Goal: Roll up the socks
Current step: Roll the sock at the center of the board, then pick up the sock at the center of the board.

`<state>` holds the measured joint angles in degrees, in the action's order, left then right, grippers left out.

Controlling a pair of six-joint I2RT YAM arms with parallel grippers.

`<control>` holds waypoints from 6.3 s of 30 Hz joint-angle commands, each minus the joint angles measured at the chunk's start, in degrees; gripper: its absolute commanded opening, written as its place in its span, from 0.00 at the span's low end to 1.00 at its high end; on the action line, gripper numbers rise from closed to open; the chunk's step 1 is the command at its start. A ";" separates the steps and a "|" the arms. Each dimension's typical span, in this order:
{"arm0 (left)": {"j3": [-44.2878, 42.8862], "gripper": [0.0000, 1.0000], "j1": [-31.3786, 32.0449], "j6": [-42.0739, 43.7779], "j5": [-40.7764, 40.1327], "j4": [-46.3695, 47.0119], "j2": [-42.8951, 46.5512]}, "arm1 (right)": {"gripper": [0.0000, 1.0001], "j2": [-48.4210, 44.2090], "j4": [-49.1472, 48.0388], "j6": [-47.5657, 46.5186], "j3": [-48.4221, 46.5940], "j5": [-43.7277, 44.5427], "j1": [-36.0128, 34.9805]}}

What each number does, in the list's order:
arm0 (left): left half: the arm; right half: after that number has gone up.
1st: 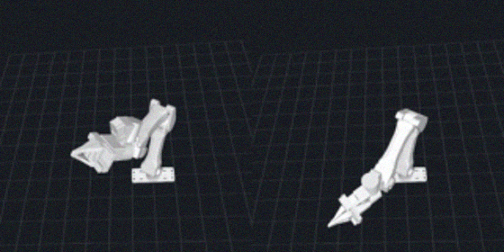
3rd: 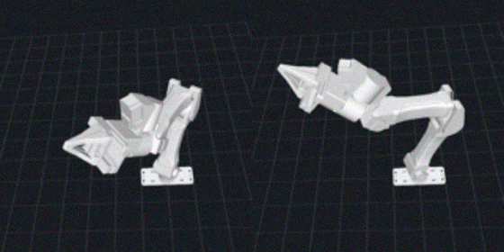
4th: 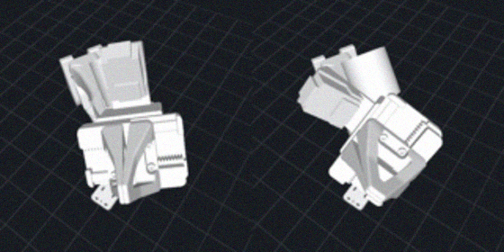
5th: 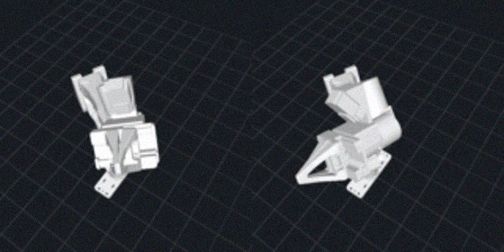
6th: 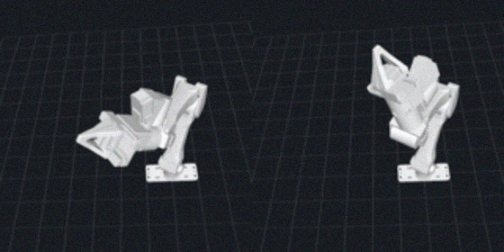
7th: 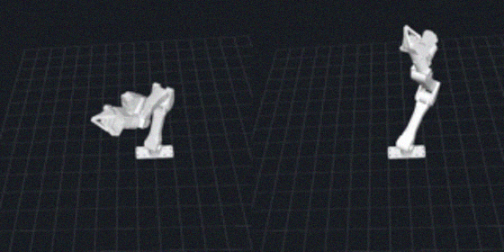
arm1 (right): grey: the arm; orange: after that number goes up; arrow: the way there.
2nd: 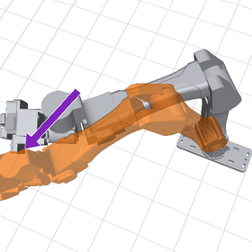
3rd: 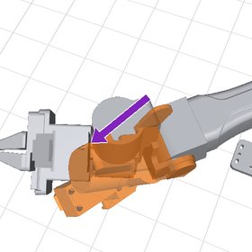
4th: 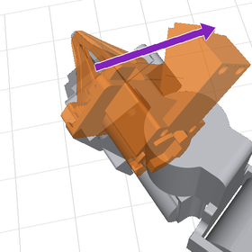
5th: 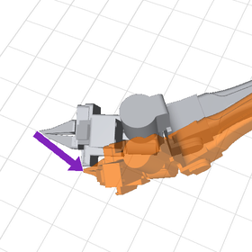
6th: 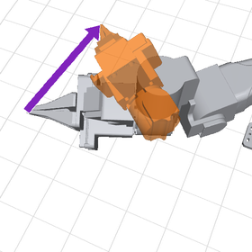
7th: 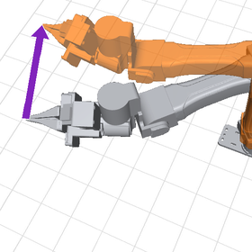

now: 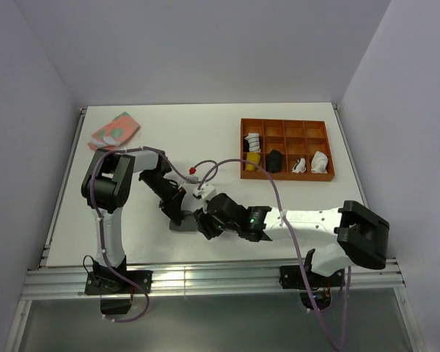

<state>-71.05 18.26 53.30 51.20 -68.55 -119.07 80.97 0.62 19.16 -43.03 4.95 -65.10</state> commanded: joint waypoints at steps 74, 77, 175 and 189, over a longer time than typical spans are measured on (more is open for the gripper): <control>28.24 0.35 -11.93 -22.11 -8.40 47.73 46.99 | 0.05 29.50 18.79 -11.16 -27.36 -29.38 9.46; 28.68 0.36 -11.93 -16.13 -5.85 44.05 47.61 | 0.06 30.73 21.08 -11.51 -29.04 -31.58 10.34; 13.75 0.00 1.78 -5.84 -6.99 21.28 14.22 | 0.52 7.17 2.80 -9.02 -11.18 18.95 -7.58; 8.38 0.00 1.78 -2.76 -5.15 13.98 8.50 | 0.56 18.78 5.79 -20.56 -18.32 17.29 -9.08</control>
<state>-62.67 19.59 47.37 50.35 -52.56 -107.96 98.59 5.67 2.09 -57.98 21.26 -74.08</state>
